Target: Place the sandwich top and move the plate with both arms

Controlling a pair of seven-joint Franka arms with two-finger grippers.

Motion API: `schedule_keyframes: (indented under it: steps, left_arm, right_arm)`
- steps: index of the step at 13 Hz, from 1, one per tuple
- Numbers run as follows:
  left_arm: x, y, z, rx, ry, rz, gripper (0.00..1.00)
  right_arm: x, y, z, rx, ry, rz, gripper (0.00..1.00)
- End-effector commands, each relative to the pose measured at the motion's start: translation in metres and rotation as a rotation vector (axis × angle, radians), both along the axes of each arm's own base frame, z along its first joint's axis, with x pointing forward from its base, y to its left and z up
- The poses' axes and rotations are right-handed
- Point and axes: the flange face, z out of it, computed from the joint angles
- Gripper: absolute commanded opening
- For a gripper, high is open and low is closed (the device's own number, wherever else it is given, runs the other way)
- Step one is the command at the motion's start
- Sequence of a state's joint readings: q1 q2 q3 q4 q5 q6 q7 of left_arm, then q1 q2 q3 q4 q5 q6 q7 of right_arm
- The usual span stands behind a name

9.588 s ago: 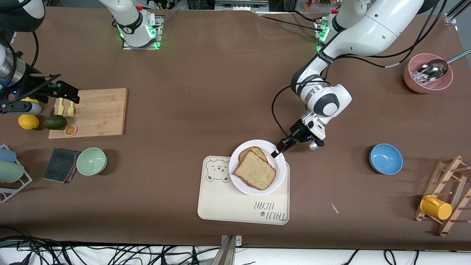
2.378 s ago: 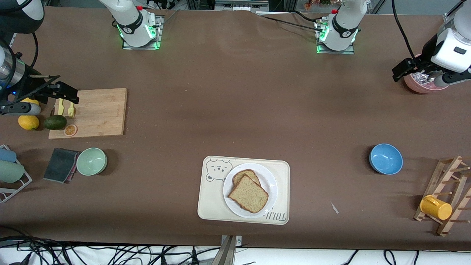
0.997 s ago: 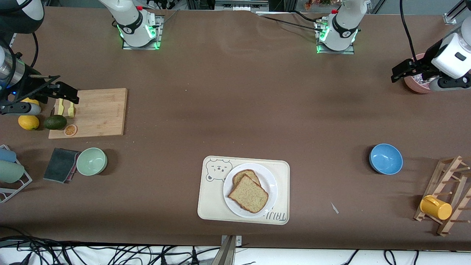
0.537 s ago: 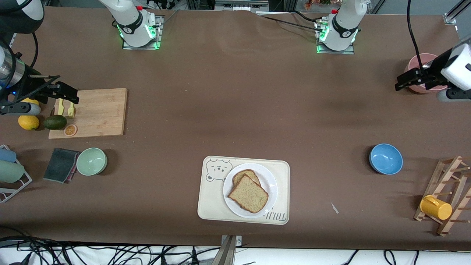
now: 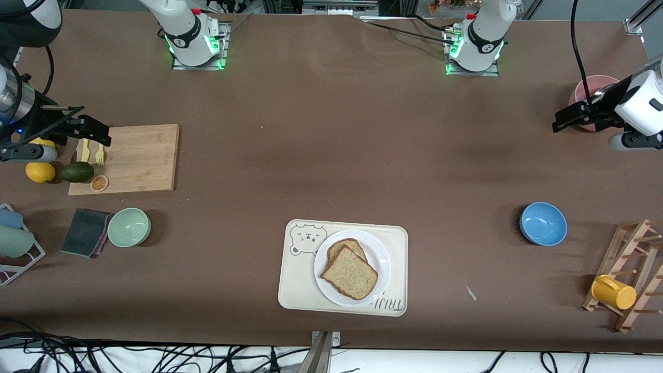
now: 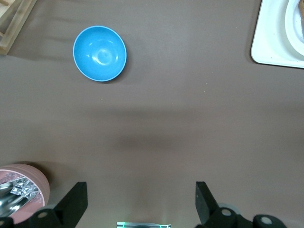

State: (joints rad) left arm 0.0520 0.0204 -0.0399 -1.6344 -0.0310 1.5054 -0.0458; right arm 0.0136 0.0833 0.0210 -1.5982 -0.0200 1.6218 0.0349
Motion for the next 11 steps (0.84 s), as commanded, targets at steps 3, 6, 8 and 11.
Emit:
schedule_keyframes:
  steps: [3, 6, 8, 11]
  left_arm:
    - [-0.019, -0.005, 0.008, 0.014, 0.002, -0.028, 1.0]
    - [-0.018, -0.013, 0.009, 0.016, 0.002, -0.044, 1.0]
    - [-0.018, -0.013, 0.011, 0.016, 0.001, -0.044, 1.0]
    - [-0.019, -0.013, 0.011, 0.018, 0.002, -0.043, 1.0]
  right_arm:
    - [-0.004, -0.002, 0.001, -0.011, 0.004, -0.009, 1.0]
    - [-0.004, -0.002, 0.001, -0.011, 0.004, -0.009, 1.0]
    - [-0.004, -0.002, 0.001, -0.011, 0.004, -0.009, 1.0]
    - [-0.004, -0.002, 0.0, -0.011, 0.006, -0.009, 1.0]
